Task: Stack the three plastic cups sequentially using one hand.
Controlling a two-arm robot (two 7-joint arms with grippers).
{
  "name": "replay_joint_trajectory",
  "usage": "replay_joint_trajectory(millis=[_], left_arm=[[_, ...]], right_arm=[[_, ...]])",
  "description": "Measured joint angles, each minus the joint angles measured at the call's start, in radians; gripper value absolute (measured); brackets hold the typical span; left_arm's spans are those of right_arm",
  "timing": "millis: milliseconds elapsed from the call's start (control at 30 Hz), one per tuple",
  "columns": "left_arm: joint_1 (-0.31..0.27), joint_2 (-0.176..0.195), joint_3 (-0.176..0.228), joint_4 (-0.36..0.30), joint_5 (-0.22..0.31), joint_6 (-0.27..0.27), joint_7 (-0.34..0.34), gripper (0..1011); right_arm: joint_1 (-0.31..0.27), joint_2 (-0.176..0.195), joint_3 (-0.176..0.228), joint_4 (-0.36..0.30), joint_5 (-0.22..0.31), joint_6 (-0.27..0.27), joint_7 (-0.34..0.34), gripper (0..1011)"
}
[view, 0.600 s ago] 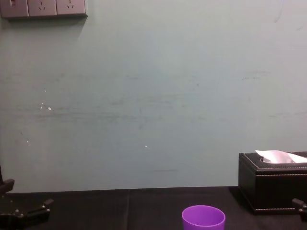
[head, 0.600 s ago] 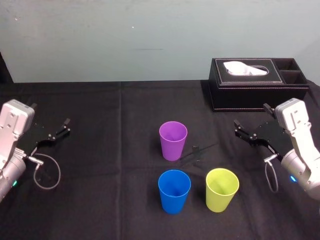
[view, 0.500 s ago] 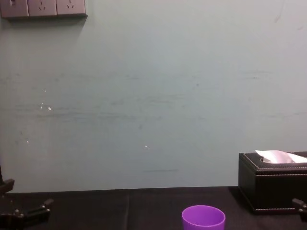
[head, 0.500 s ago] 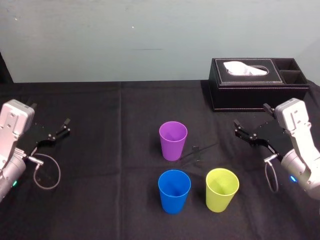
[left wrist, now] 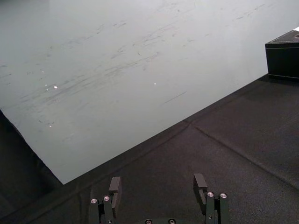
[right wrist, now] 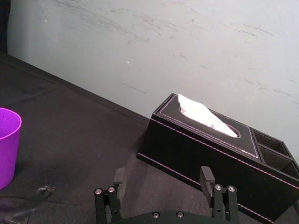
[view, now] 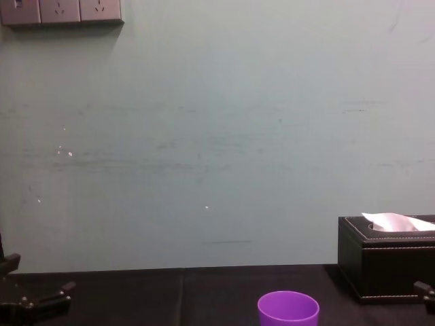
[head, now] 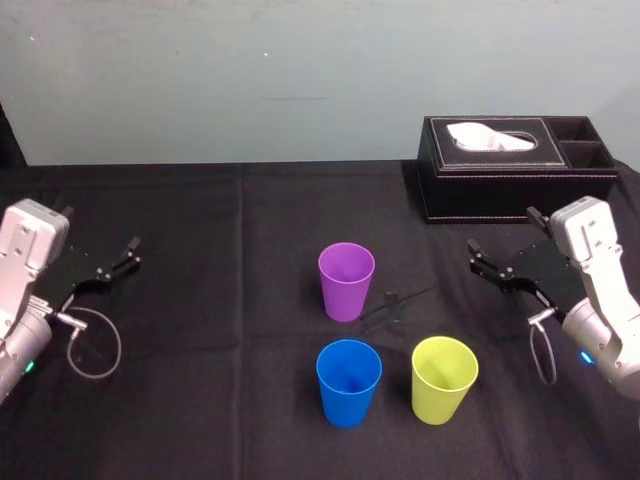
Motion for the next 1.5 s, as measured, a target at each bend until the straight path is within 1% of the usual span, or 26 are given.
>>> replay_joint_trajectory(millis=[1000,1133,1333,1433,1500], left_arm=[[0.0,0.0,0.0,0.0,0.0,0.0,0.0,1010],[0.0,0.0,0.0,0.0,0.0,0.0,0.0,1010],[0.0,0.0,0.0,0.0,0.0,0.0,0.0,1010],[0.0,0.0,0.0,0.0,0.0,0.0,0.0,1010],[0.0,0.0,0.0,0.0,0.0,0.0,0.0,1010]], right_arm=[[0.0,0.0,0.001,0.0,0.0,0.001,0.001,1000],[-0.007,0.001,0.016,-0.019,0.011,0.011,0.023,1000],[-0.036,0.018,0.055,-0.068,0.046,0.022,0.063,1000],[-0.066,0.039,0.092,-0.11,0.084,0.03,0.091,1000],[-0.083,0.05,0.109,-0.129,0.103,0.03,0.105,1000]])
